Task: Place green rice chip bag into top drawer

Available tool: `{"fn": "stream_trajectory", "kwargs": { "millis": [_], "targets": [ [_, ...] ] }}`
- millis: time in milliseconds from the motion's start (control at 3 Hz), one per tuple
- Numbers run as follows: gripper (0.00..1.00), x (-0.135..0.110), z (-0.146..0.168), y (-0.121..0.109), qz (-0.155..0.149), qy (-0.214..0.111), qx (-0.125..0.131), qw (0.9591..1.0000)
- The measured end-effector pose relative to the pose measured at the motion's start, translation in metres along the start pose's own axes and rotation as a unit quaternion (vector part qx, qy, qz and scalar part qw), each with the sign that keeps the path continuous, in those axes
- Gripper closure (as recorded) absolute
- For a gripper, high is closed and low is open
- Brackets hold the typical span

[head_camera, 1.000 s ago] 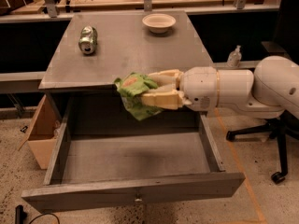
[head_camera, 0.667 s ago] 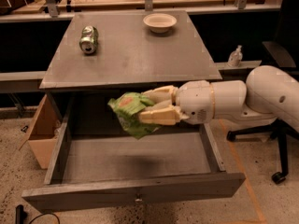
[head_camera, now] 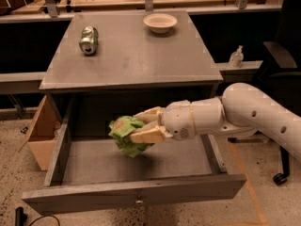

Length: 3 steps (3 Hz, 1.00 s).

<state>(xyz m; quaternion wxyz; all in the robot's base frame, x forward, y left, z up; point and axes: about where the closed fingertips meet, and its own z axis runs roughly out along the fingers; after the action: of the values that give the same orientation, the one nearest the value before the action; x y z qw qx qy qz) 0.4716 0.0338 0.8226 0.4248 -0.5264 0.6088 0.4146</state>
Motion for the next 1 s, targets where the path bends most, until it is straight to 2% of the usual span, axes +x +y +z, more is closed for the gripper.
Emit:
{"fn": "stream_trajectory", "kwargs": {
  "millis": [333, 667, 1000],
  "targets": [
    [0.61, 0.026, 0.013, -0.006, -0.021, 0.046, 0.023, 0.9985],
    [0.37, 0.044, 0.027, -0.012, -0.040, 0.068, 0.039, 0.9961],
    [0.13, 0.052, 0.037, -0.019, -0.054, 0.081, 0.045, 0.9942]
  ]
}}
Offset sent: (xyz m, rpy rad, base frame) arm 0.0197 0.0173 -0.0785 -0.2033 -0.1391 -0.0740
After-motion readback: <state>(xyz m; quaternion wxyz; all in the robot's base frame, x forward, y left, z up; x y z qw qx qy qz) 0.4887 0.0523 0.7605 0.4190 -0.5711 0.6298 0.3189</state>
